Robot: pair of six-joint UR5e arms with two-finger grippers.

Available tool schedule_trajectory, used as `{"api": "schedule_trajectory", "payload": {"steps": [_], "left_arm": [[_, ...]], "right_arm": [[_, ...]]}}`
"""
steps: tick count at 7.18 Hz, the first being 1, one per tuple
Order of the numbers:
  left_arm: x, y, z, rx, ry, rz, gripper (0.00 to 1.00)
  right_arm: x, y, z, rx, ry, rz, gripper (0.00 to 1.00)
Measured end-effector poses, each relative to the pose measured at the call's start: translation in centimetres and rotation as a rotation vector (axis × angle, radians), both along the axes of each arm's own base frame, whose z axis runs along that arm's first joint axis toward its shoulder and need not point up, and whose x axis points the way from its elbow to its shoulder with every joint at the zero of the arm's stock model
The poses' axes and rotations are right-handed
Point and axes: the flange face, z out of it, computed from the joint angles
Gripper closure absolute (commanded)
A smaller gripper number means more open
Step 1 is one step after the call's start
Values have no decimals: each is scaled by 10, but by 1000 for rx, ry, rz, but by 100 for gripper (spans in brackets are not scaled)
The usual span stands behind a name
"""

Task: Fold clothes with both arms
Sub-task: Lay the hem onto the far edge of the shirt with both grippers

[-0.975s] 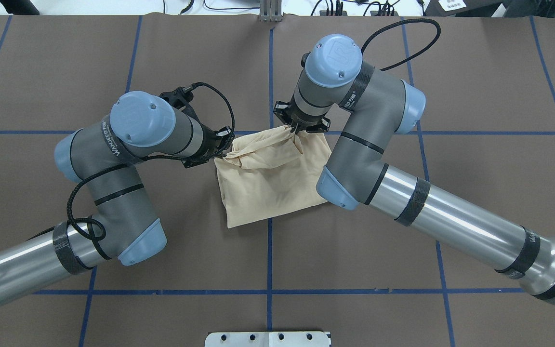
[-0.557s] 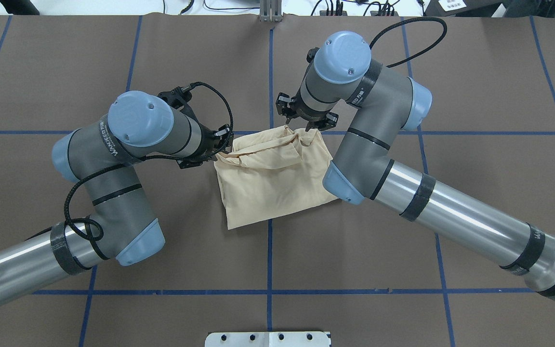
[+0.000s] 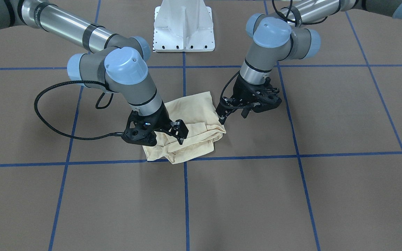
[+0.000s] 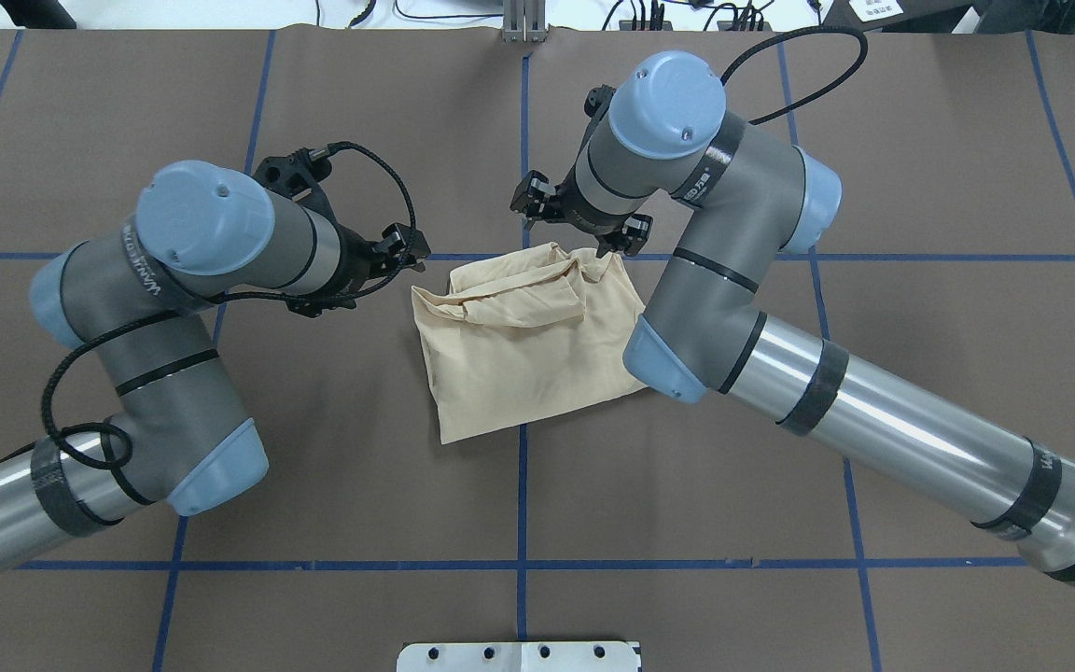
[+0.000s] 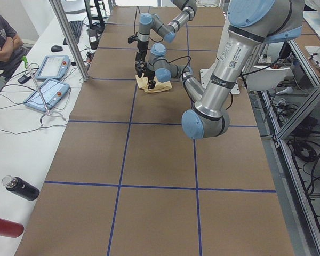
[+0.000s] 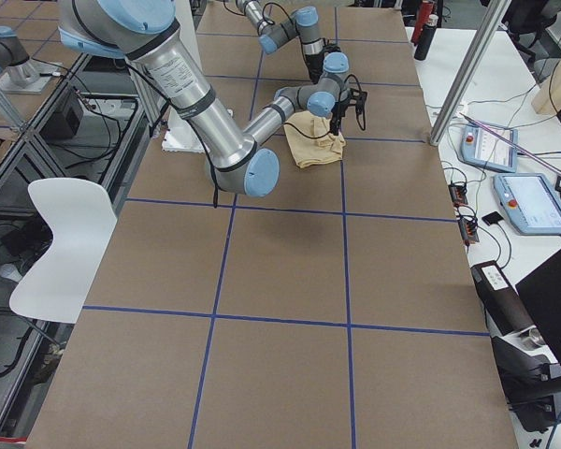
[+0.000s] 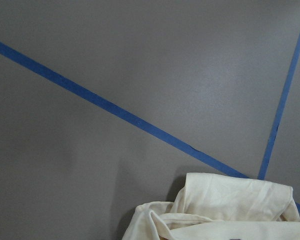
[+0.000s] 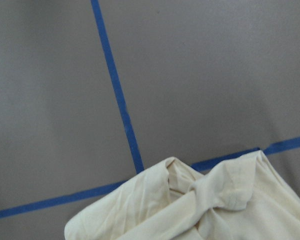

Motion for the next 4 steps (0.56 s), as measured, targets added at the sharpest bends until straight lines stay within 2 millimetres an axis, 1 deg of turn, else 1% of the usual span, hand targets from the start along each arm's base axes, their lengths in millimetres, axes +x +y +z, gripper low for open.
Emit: {"api": "schedule_trajectory", "payload": {"steps": [1, 2, 3, 4], "left_arm": [[-15, 4, 1, 20, -12, 17, 0], [-25, 3, 3, 34, -25, 23, 0], [-33, -1, 6, 44, -37, 23, 0], [-38, -3, 10, 45, -47, 21, 0]], "right_arm": [[-16, 29, -1, 32, 15, -22, 0], [-38, 58, 3, 93, 66, -62, 0], [-56, 79, 8, 171, 132, -115, 0], [-67, 91, 12, 238, 185, -167, 0]]}}
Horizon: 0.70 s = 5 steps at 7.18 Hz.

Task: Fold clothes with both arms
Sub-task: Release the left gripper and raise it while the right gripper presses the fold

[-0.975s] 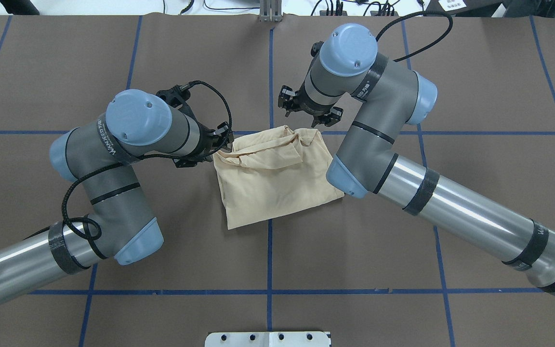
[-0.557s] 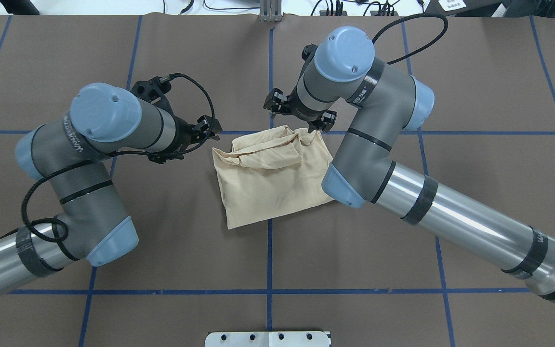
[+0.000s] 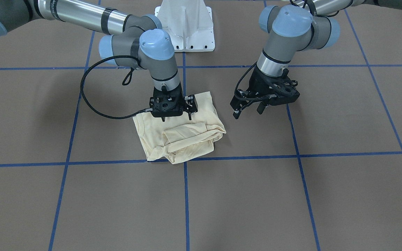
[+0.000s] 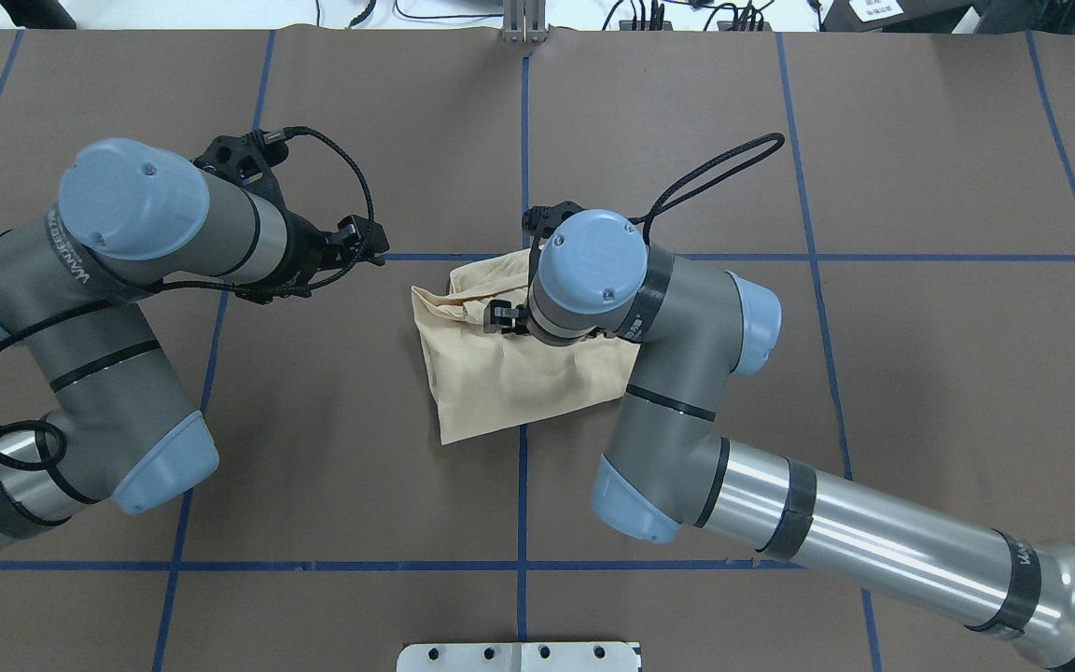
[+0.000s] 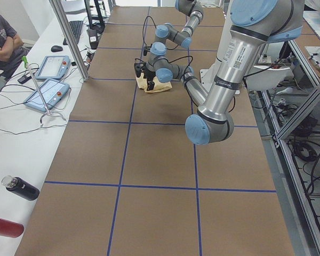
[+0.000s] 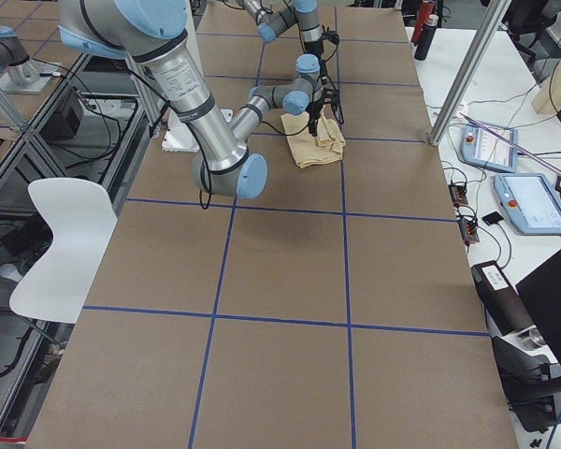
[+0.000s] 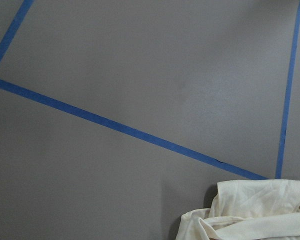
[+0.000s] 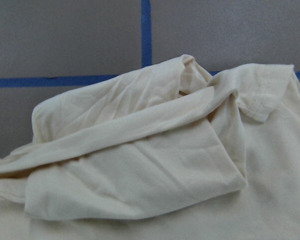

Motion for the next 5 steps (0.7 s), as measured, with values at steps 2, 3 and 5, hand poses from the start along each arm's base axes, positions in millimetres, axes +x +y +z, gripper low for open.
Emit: {"api": "schedule_trajectory", "payload": {"steps": [2, 3, 5], "left_arm": [[-6, -3, 5, -2, -7, -7, 0], [-8, -5, 5, -2, -8, -12, 0], [-13, -9, 5, -2, -8, -22, 0]], "right_arm": [[-12, 3, 6, 86, 61, -60, 0], [-19, -3, 8, 114, 86, -70, 0], [-40, -21, -4, 144, 120, -67, 0]]}}
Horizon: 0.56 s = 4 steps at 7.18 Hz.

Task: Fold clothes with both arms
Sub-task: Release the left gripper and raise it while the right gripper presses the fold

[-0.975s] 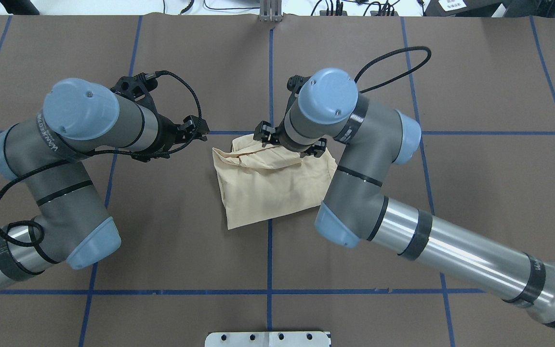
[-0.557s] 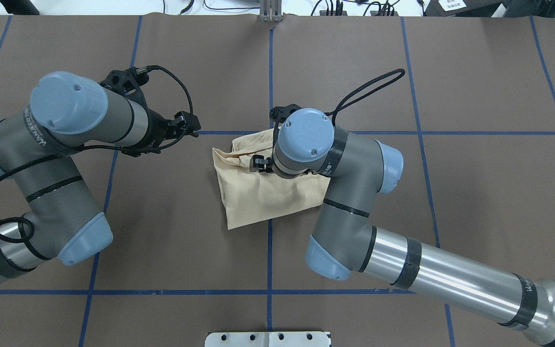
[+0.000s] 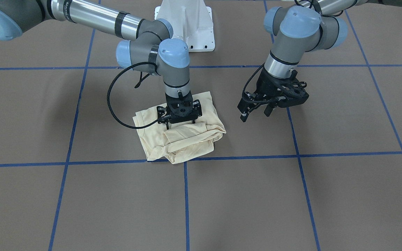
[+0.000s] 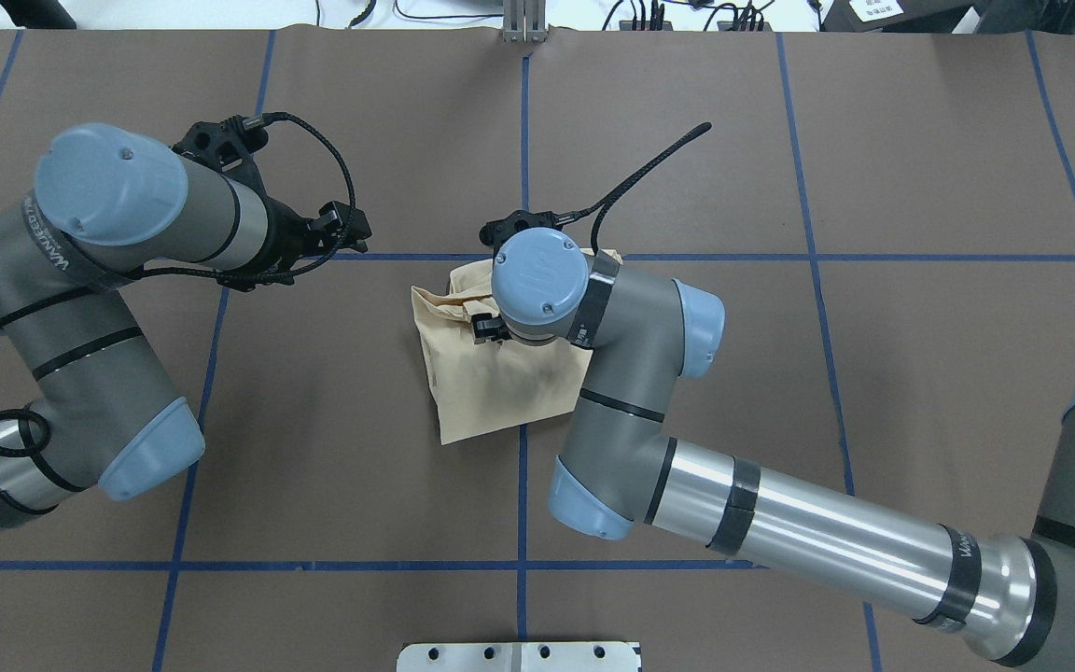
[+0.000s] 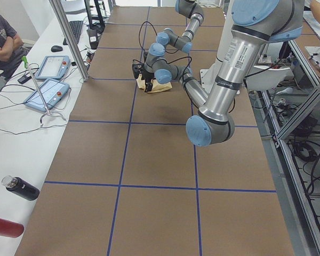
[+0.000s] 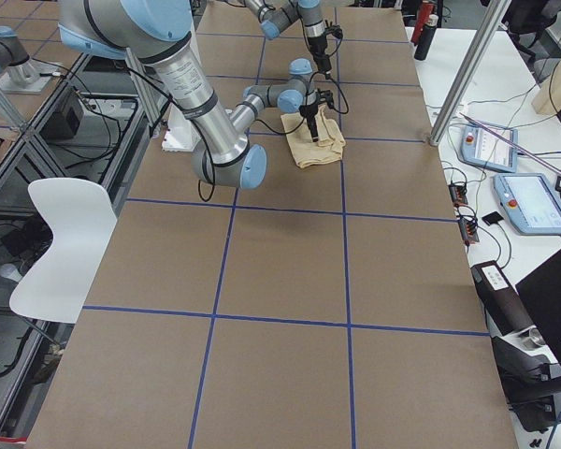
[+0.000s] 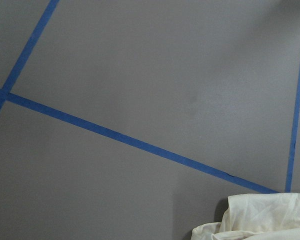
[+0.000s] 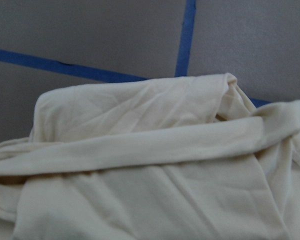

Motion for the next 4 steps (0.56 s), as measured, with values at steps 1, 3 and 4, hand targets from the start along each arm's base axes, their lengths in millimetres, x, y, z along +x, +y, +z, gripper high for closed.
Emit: {"api": "schedule_trajectory", "payload": {"steps": [1, 3, 4], "left_arm": [[-1, -1, 0, 0, 0, -3, 0], [-4, -3, 0, 0, 0, -7, 0], [-7, -5, 1, -1, -1, -14, 0]], "right_arm": [[-6, -14, -3, 13, 0, 14, 0], [-14, -65, -18, 49, -29, 62, 0], [-10, -89, -31, 71, -44, 82, 0]]}}
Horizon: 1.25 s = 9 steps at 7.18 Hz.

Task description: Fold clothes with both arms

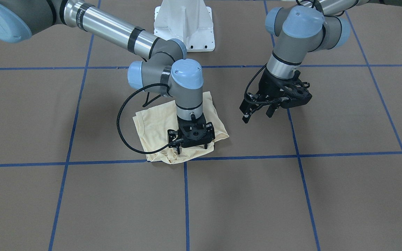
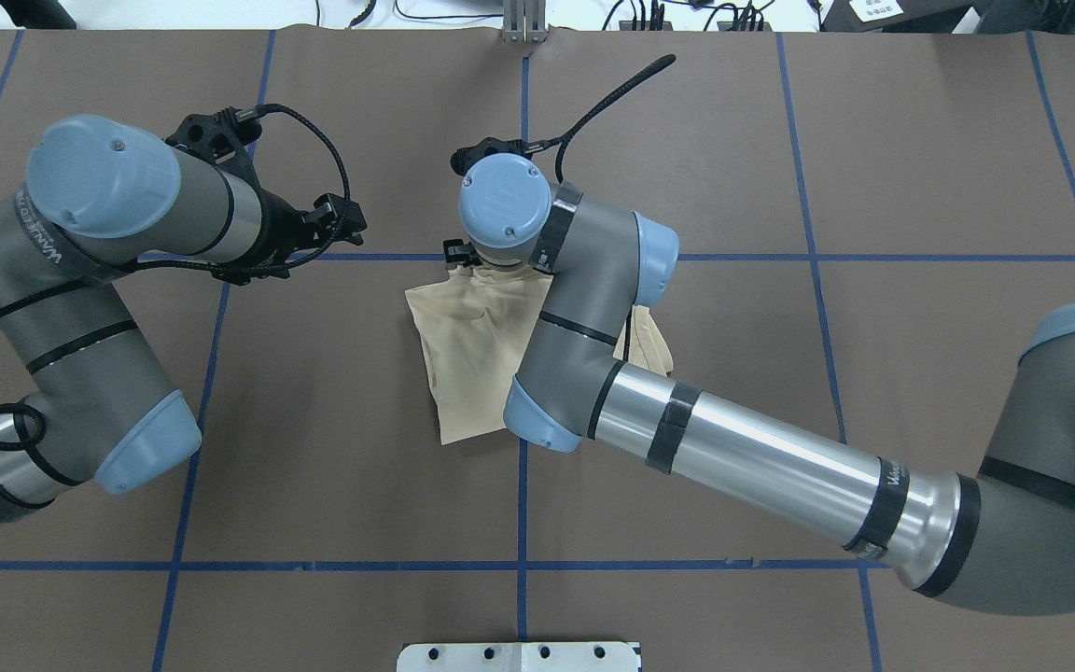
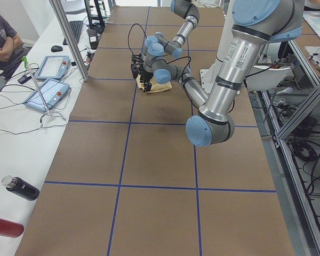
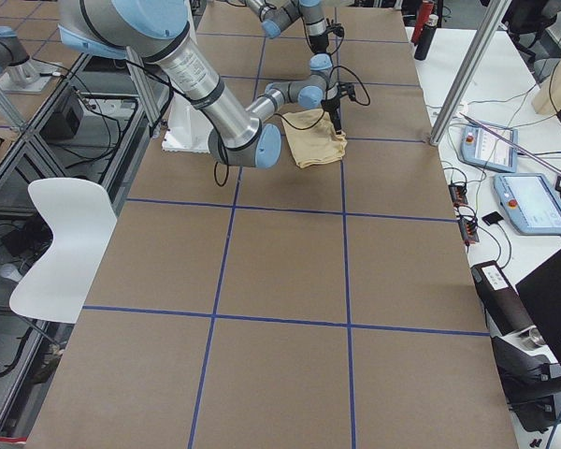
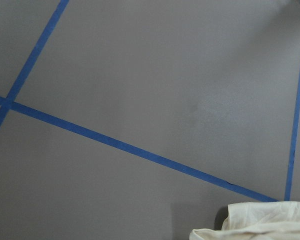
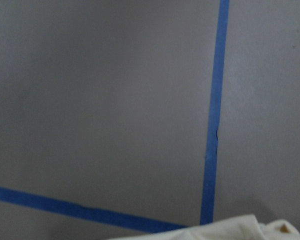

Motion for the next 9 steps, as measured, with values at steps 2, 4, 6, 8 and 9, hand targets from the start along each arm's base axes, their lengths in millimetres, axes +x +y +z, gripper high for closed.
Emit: {"api": "schedule_trajectory", "payload": {"steps": [2, 4, 6, 8, 9], "left_arm": [[-9, -5, 6, -6, -8, -15, 0], [-17, -12, 9, -9, -10, -26, 0], [-23, -18, 12, 1, -21, -14, 0], [-25, -22, 15, 4, -28, -12, 0], [-24, -22, 16, 3, -30, -12, 0]], "right_arm": [[15, -28, -21, 31, -31, 31, 0], [21, -31, -32, 35, -58, 31, 0], [12, -8, -21, -1, -52, -17, 0], [11, 11, -19, -42, -24, -54, 0], [11, 19, -21, -58, -17, -70, 0]]}}
